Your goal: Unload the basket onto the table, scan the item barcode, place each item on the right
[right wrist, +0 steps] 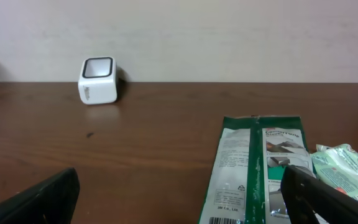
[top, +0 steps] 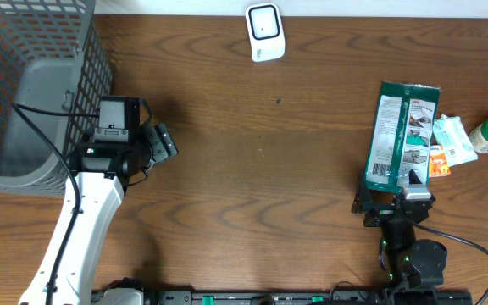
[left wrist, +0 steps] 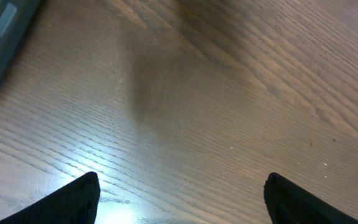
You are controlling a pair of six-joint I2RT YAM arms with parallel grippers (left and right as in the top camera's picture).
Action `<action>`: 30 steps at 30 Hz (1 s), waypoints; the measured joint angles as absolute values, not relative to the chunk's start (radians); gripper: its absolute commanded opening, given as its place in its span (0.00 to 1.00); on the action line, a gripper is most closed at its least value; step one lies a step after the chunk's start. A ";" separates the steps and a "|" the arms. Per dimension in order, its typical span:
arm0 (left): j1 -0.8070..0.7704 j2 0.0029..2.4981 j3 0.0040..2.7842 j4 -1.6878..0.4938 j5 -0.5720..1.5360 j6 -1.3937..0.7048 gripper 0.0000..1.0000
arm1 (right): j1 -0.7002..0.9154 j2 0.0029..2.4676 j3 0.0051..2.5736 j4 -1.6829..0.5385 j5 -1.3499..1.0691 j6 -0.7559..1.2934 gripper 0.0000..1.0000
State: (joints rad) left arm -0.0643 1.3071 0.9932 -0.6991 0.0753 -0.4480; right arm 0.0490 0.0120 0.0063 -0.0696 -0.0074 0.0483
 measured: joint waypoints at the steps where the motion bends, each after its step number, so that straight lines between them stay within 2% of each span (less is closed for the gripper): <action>1: -0.064 1.307 0.993 -0.699 0.075 -0.448 0.85 | 0.049 0.012 0.006 -0.070 -0.007 0.048 0.99; 30: -0.064 1.294 0.993 -0.699 0.075 -0.448 0.85 | 0.049 0.012 0.006 -0.070 -0.007 0.045 0.99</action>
State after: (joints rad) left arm -0.0643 1.2942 0.9932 -0.6994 0.0753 -0.4480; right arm 0.0490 0.0120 0.0063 -0.0700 -0.0074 0.0452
